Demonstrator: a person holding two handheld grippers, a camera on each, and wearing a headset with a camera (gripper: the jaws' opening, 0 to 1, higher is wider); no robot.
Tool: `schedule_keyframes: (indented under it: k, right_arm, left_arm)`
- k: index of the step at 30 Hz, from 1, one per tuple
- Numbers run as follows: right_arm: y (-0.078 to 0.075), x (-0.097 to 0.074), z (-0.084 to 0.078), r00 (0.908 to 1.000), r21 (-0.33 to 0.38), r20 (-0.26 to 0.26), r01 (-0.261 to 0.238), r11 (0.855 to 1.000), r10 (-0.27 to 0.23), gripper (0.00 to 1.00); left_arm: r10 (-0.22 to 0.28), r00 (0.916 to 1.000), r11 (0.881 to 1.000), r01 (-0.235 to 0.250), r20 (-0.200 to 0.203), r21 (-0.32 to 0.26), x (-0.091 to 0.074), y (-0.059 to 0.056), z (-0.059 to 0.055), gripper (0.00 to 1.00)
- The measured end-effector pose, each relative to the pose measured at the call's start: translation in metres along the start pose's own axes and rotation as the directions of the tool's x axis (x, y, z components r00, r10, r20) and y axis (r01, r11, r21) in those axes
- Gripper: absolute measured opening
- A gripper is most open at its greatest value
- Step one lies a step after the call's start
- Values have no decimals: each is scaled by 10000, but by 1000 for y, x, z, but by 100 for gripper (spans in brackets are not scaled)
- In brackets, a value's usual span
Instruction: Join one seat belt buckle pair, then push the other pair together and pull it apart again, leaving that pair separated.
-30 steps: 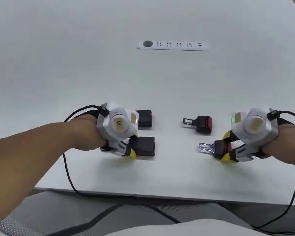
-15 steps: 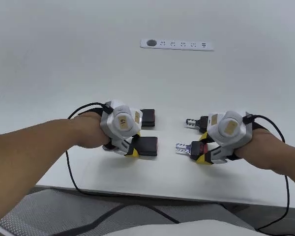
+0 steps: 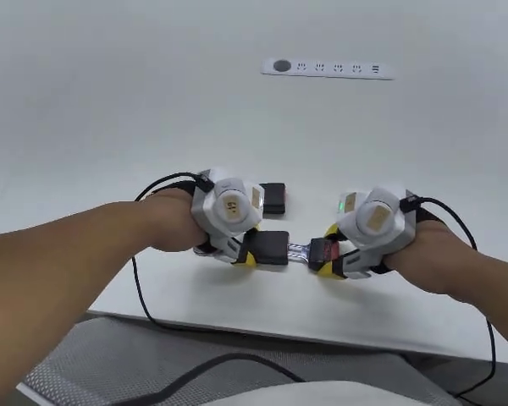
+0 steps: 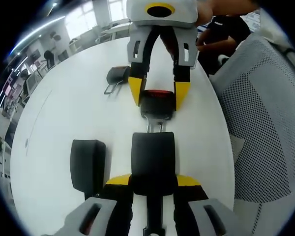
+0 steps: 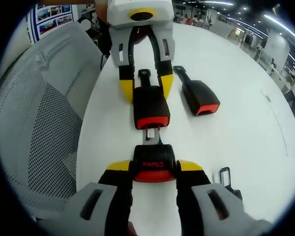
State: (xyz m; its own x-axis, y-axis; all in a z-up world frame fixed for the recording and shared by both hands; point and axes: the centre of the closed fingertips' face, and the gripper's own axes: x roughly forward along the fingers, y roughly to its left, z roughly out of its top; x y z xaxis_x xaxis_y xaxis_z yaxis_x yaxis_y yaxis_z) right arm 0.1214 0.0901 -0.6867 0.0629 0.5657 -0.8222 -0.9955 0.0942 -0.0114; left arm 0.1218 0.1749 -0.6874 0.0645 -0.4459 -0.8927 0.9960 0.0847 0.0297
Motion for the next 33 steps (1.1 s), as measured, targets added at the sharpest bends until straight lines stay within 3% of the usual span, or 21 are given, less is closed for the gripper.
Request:
schedule_keyframes:
  k: [7,11,26,30,33]
  right_arm:
    - [-1,7,1,9995,-252,245,-189,9995,195,33]
    - [0,6,3,9982,-137,539,-272,9995,279,32]
    - [-4,12,10,9992,-409,358,-185,9990,200,30]
    - [-2,20,20,9989,-371,436,-145,9992,161,30]
    - [4,16,20,9988,-310,455,-165,9994,179,30]
  left_arm:
    - [-173,9997,9998,175,-189,80,1,0,-4,32]
    - [-331,9994,9994,332,-83,23,1,0,-4,31]
    - [-460,9989,9987,460,-10,216,3,-1,-1,31]
    - [-507,9987,9982,509,-74,315,4,0,-2,31]
    - [-533,9985,9981,536,-99,290,5,1,-3,31]
